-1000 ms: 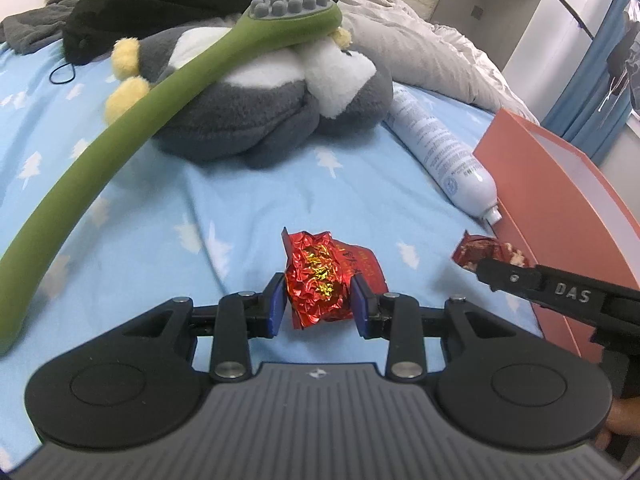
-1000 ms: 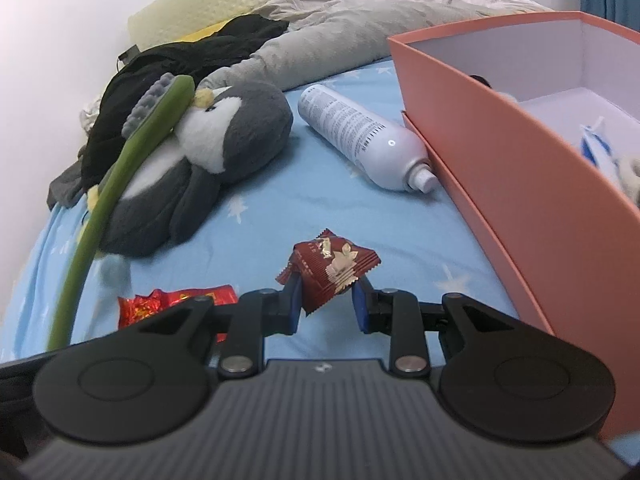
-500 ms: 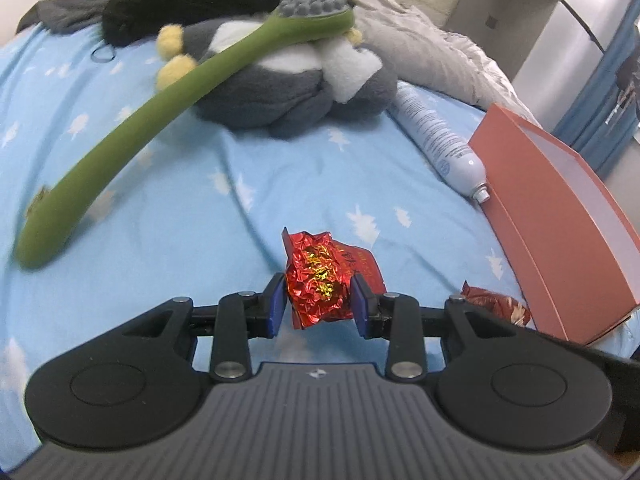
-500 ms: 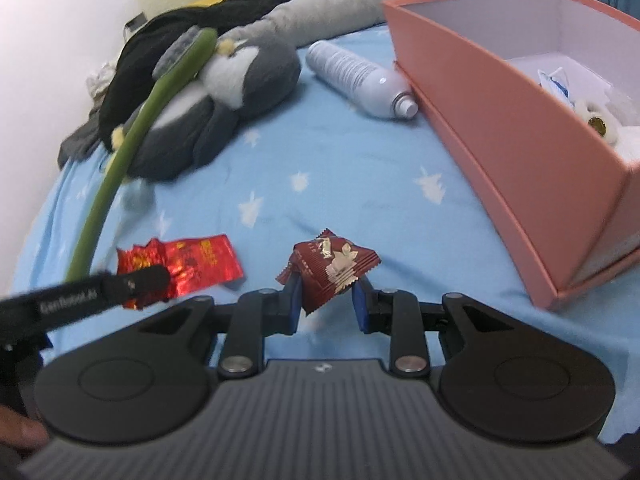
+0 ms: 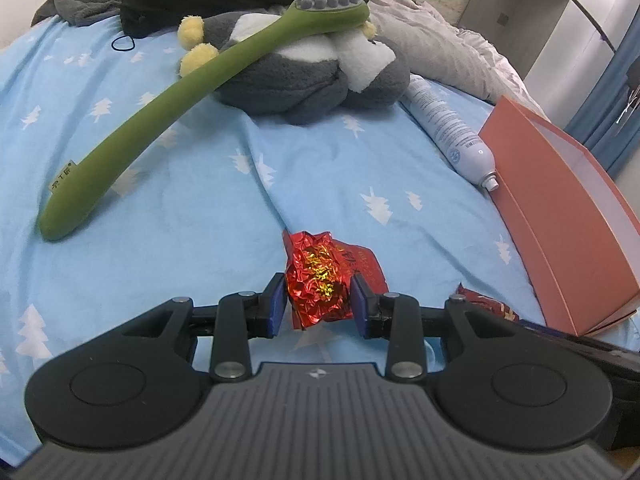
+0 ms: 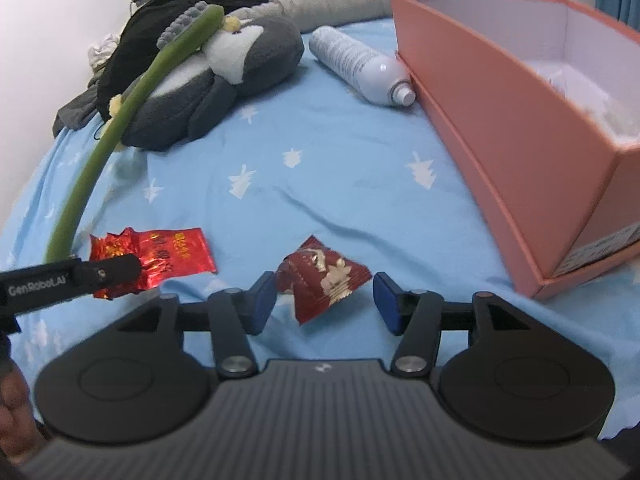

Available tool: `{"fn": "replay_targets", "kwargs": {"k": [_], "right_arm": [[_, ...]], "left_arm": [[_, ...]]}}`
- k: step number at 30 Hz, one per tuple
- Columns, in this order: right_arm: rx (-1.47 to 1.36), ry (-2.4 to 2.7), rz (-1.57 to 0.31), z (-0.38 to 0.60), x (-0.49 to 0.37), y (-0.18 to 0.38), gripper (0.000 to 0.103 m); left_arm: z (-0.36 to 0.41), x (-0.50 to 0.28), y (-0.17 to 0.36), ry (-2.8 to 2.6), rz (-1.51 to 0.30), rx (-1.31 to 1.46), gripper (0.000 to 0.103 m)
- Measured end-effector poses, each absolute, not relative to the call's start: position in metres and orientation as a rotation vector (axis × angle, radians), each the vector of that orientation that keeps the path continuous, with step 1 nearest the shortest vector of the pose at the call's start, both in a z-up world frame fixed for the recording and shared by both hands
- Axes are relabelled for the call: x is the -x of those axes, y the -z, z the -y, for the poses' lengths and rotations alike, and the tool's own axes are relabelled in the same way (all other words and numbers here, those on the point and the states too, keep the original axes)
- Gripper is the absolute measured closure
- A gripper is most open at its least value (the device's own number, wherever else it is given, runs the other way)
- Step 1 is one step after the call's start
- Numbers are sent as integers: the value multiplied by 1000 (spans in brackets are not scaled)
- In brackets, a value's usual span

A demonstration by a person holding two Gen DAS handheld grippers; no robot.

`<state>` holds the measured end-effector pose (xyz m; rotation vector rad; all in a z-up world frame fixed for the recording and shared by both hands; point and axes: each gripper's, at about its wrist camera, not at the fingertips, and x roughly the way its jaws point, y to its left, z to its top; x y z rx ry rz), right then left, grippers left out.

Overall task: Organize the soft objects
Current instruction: 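Lift the red candy packet with the left tool while the right tool lifts the brown packet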

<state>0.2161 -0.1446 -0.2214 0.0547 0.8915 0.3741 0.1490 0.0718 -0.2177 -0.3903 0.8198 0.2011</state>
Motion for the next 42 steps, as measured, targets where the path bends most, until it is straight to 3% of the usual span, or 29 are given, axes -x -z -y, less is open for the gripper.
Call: {"fn": "replay_targets", "kwargs": {"k": [22,42], "right_arm": [[288,-548,-776,119,-229,218,48],[286,-600,-845,119,-229,228,66]], "left_arm": [[-68,-147,222,-208,-834,368,64],[-66,-145,219,-205,-819,370,64]]}}
